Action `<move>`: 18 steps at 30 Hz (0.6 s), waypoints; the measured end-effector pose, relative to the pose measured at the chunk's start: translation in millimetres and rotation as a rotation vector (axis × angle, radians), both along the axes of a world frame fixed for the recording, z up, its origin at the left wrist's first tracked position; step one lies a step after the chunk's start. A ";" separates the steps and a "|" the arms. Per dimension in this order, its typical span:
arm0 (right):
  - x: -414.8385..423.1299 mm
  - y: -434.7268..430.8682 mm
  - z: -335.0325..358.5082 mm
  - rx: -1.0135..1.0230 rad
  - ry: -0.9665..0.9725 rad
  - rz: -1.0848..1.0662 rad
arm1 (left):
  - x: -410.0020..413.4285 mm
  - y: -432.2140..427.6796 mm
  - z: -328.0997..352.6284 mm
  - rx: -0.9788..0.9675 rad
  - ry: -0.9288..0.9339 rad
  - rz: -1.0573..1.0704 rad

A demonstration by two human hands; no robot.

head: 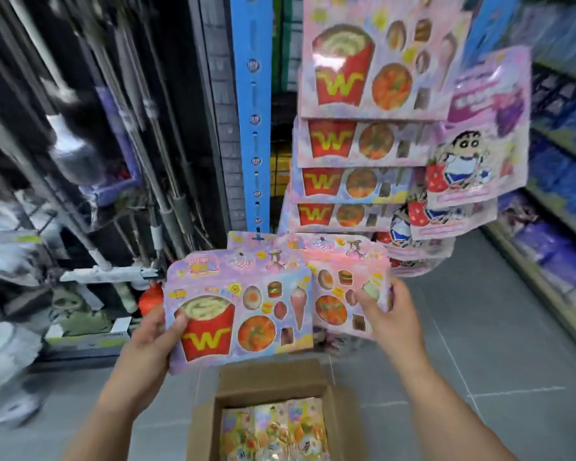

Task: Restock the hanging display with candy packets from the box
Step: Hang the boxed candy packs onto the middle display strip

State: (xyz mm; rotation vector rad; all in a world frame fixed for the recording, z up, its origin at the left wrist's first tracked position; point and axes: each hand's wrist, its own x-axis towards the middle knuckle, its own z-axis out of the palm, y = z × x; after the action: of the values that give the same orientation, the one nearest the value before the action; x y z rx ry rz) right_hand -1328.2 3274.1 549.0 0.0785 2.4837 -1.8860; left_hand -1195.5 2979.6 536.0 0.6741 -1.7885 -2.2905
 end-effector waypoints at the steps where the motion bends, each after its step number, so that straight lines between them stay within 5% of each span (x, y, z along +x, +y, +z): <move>1: -4.3 -1.4 13.9 -0.010 0.032 -0.006 | -5.5 -2.7 13.8 -0.003 0.039 0.016; 18: -106.0 -6.3 219.0 -0.155 0.465 -0.062 | -136.0 21.1 198.0 -0.202 0.360 -0.036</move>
State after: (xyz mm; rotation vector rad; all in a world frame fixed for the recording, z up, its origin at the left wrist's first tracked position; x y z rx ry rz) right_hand -1434.2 3267.8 768.0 -0.3270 2.6092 -2.3429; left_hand -1331.6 3000.7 734.0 0.1827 -1.8279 -2.0504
